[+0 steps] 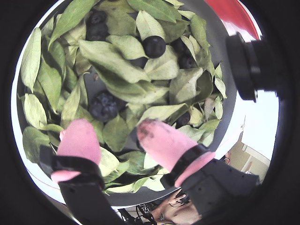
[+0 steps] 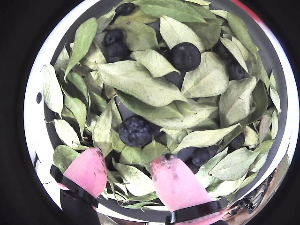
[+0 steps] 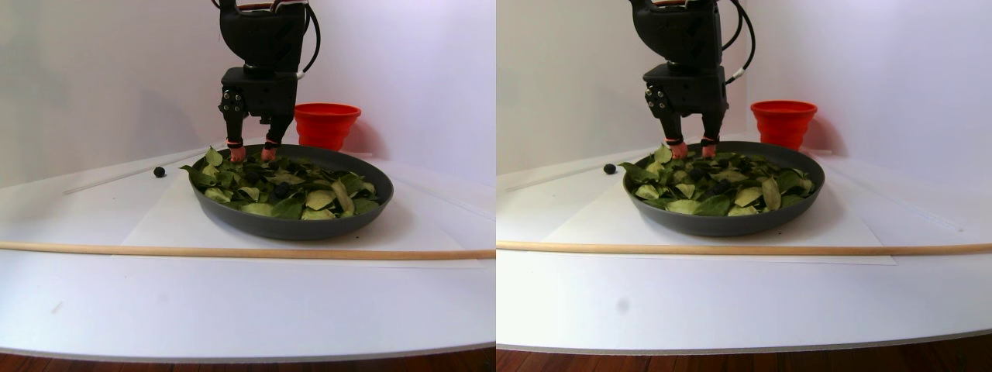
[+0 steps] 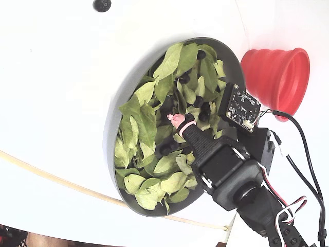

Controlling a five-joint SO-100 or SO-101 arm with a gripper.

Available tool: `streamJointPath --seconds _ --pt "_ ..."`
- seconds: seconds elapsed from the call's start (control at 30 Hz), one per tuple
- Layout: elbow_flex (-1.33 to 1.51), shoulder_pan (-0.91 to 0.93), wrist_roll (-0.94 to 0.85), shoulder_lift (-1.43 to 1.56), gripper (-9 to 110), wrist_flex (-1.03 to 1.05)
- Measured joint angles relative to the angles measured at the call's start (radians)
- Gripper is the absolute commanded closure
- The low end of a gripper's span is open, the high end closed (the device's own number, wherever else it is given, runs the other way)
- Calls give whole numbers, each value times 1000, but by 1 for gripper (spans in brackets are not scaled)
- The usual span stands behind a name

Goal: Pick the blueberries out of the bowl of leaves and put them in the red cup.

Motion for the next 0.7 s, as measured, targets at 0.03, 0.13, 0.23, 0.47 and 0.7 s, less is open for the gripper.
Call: streamJointPath --seconds 0.03,0.13,0.23,0.47,0.7 --pt "-5 0 0 -5 83 0" --pt "-14 3 0 -14 83 0" --pt "-15 3 0 -21 83 -8" --pt "-34 3 11 -52 82 -28" --pt "-58 3 12 -92 82 -49"
